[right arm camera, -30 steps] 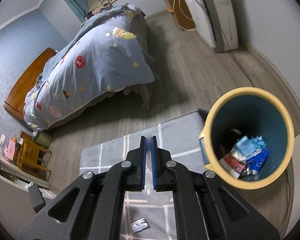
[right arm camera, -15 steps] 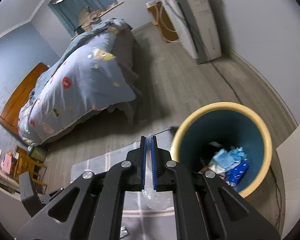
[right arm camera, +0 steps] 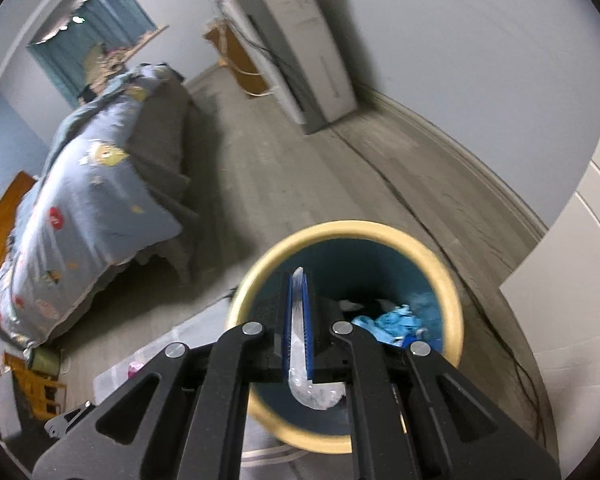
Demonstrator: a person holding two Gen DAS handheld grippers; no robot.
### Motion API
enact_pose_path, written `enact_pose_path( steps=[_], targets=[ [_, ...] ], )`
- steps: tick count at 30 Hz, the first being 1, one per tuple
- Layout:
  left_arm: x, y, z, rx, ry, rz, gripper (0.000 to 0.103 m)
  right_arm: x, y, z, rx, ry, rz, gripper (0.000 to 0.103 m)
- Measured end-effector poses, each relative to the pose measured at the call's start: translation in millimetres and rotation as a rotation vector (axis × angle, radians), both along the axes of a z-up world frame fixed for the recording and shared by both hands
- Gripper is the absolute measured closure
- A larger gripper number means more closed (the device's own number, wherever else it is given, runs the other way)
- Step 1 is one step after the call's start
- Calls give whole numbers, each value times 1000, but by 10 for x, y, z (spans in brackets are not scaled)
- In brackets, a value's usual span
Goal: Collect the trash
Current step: 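Carry the plastic bag and pink wrapper over the bin with both tools, then open both tools over the bin to drop the bag and wrapper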
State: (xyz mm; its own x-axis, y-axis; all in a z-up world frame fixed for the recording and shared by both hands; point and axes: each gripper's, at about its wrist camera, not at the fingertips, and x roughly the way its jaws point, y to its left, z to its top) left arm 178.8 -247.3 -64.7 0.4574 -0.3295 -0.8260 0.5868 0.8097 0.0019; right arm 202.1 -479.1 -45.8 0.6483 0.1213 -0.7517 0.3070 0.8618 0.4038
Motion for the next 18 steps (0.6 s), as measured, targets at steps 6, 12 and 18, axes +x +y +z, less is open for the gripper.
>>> enact_pose_path(
  steps=[6,12,18],
  targets=[
    [94,-399,-193,10,27,-69,78,39,-198,-221,-14,54,-46,98],
    [269,-690,-343,18,43,-89,78,58,-320,-375,-5,81,-62,98],
    [446,-744,-381,1,54,-47,59,91,-285,-379,22,63,-44,97]
  ],
)
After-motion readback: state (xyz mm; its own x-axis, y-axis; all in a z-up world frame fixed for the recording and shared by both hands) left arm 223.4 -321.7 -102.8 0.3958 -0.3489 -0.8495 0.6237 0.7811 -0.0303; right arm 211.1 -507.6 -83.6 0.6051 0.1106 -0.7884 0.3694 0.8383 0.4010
